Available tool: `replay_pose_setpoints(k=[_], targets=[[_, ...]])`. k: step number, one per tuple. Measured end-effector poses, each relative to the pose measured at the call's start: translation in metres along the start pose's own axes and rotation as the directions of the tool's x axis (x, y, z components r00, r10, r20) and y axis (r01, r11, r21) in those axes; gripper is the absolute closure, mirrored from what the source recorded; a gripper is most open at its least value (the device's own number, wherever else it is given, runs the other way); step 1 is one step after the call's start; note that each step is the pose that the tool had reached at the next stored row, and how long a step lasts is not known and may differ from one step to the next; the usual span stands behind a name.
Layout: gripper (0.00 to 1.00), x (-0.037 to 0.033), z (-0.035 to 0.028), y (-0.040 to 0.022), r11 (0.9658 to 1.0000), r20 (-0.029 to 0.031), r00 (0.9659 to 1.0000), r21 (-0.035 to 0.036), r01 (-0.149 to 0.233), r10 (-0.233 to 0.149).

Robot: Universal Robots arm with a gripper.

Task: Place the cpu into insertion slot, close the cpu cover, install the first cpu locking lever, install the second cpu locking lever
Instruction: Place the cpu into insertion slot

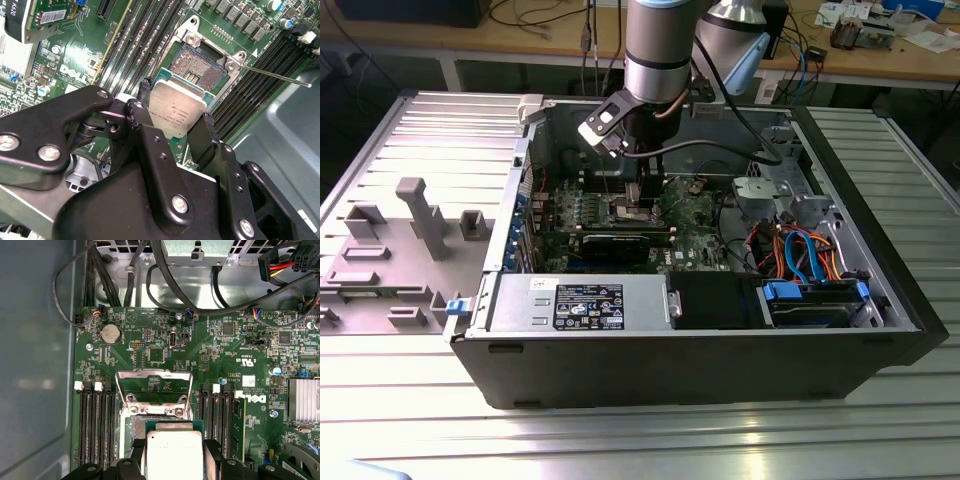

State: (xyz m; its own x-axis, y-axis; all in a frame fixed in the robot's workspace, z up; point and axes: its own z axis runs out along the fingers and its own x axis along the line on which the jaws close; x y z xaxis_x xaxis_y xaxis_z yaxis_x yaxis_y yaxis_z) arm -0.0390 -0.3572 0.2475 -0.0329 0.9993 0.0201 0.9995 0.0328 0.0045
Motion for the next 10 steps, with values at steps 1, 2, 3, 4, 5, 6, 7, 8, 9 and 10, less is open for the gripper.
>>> replay_pose_setpoints(k=[1,2,3,4,5,6,7,8,9,10], targets=[[0.45,0.0000,0.0000,0.0000,1.0000,0.0000,1.0000,0.0000,0.000,0.000],[0.45,0.0000,0.0000,0.0000,1.0000,0.0000,1.0000,0.0000,0.000,0.000],[0.45,0.0000,0.0000,0.0000,1.0000,0.0000,1.0000,0.0000,0.000,0.000],[0.45,0.0000,0.0000,0.0000,1.0000,0.0000,1.0000,0.0000,0.000,0.000],[0.45,0.0000,0.0000,0.0000,1.0000,-0.0001,1.0000,0.0000,0.000,0.000],[0.45,0.0000,0.0000,0.0000,1.0000,-0.0001,1.0000,0.0000,0.000,0.000],[0.45,-0.0001,0.0001,0.0000,1.0000,0.0000,1.0000,0.0001,0.000,0.000],[0.45,0.0000,0.0003,0.0000,1.0000,-0.0001,1.0000,0.0000,0.000,0.000],[0.45,0.0003,0.0008,0.0000,1.0000,-0.0002,1.0000,-0.0001,0.000,0.000],[0.45,0.0005,0.0015,-0.0001,1.0000,-0.0004,1.0000,-0.0002,-0.001,0.001]])
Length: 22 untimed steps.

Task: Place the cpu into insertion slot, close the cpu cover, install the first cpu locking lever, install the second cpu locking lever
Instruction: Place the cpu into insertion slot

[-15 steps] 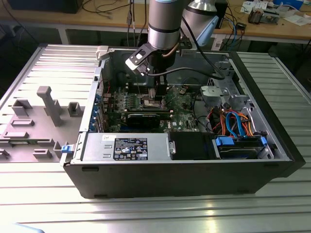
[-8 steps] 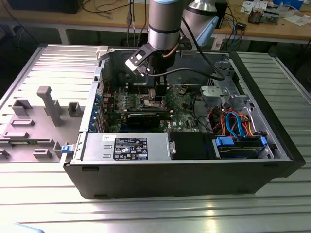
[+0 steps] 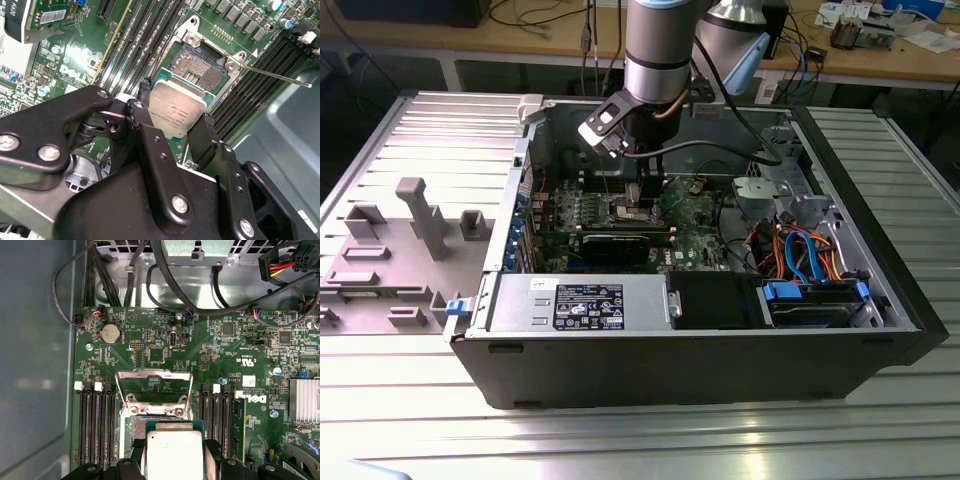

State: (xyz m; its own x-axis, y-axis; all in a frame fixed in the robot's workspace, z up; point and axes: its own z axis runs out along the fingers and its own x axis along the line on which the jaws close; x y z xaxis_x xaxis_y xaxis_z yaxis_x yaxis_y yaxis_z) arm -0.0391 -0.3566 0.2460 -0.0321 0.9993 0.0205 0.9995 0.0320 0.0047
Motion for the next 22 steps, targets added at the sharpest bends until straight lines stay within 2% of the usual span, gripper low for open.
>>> replay_pose_setpoints(k=[4,8,14,18,22], targets=[[0.45,0.0020,0.0050,-0.0009,1.0000,0.0004,1.0000,-0.0017,0.000,0.000],[0.45,0.0041,0.0074,-0.0054,1.0000,-0.0008,1.0000,-0.0031,0.000,0.000],[0.45,0.0052,0.0116,-0.0074,1.0000,-0.0071,1.0000,-0.0035,-0.003,0.003],[0.45,0.0064,0.0209,-0.0075,0.9999,-0.0071,0.9998,-0.0037,-0.016,0.016],[0.45,0.0076,0.0255,-0.0079,0.9994,-0.0071,0.9993,-0.0041,-0.035,0.035]])
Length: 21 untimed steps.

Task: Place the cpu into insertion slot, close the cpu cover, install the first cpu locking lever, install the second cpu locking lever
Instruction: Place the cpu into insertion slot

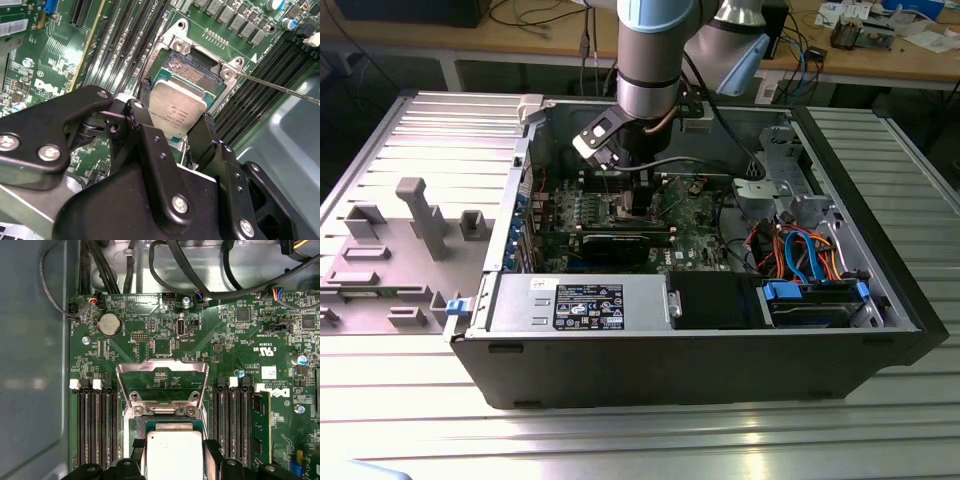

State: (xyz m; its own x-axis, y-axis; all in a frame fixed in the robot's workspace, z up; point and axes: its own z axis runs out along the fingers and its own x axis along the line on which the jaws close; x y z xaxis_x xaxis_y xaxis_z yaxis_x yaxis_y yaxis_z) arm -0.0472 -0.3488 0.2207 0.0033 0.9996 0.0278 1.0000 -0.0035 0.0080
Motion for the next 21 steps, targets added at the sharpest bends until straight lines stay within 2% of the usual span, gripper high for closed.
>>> replay_pose_setpoints(k=[6,11,16,18,21], targets=[[0.45,0.0051,0.0071,-0.0036,1.0000,-0.0011,1.0000,-0.0001,0.000,0.000],[0.45,0.0108,0.0103,-0.0051,1.0000,-0.0014,1.0000,-0.0006,0.001,-0.001],[0.45,0.0111,0.0126,-0.0102,0.9999,-0.0009,1.0000,-0.0161,0.001,-0.001],[0.45,0.0111,0.0138,-0.0104,0.9998,-0.0007,1.0000,-0.0212,0.001,-0.001],[0.45,0.0110,0.0139,-0.0105,0.9998,-0.0005,1.0000,-0.0214,0.001,-0.001]])
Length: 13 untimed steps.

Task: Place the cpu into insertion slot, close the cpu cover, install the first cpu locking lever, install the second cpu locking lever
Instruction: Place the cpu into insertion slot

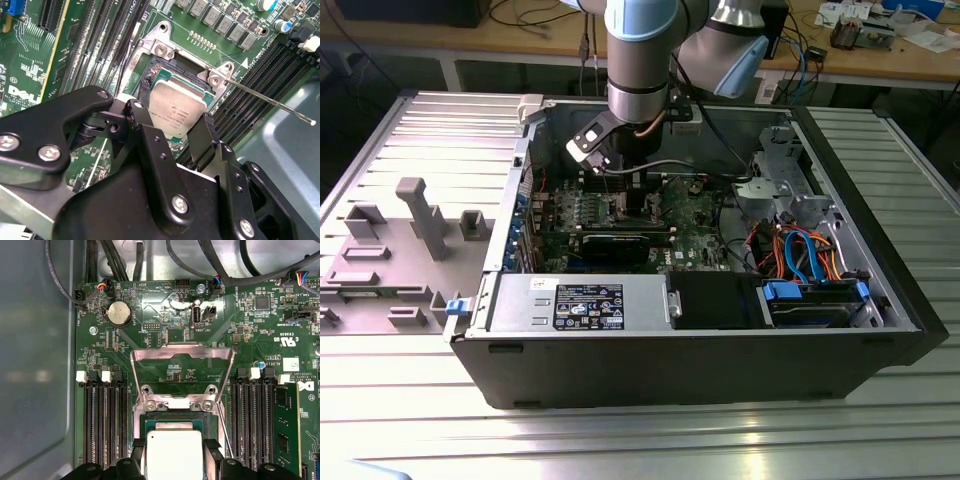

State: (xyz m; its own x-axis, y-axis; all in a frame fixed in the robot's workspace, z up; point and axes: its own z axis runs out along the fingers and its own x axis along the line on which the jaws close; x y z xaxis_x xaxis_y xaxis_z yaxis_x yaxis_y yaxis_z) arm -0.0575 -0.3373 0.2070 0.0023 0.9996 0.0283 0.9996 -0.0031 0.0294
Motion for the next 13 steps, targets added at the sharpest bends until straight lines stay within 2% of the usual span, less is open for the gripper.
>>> replay_pose_setpoints(k=[7,11,13], targets=[[0.45,0.0000,0.0001,0.0000,1.0000,-0.0001,1.0000,-0.0002,0.000,0.000],[0.45,0.0001,0.0004,0.0000,1.0000,-0.0002,1.0000,-0.0062,-0.001,0.001],[0.45,0.0000,0.0016,0.0000,1.0000,-0.0001,1.0000,-0.0065,-0.002,0.002]])
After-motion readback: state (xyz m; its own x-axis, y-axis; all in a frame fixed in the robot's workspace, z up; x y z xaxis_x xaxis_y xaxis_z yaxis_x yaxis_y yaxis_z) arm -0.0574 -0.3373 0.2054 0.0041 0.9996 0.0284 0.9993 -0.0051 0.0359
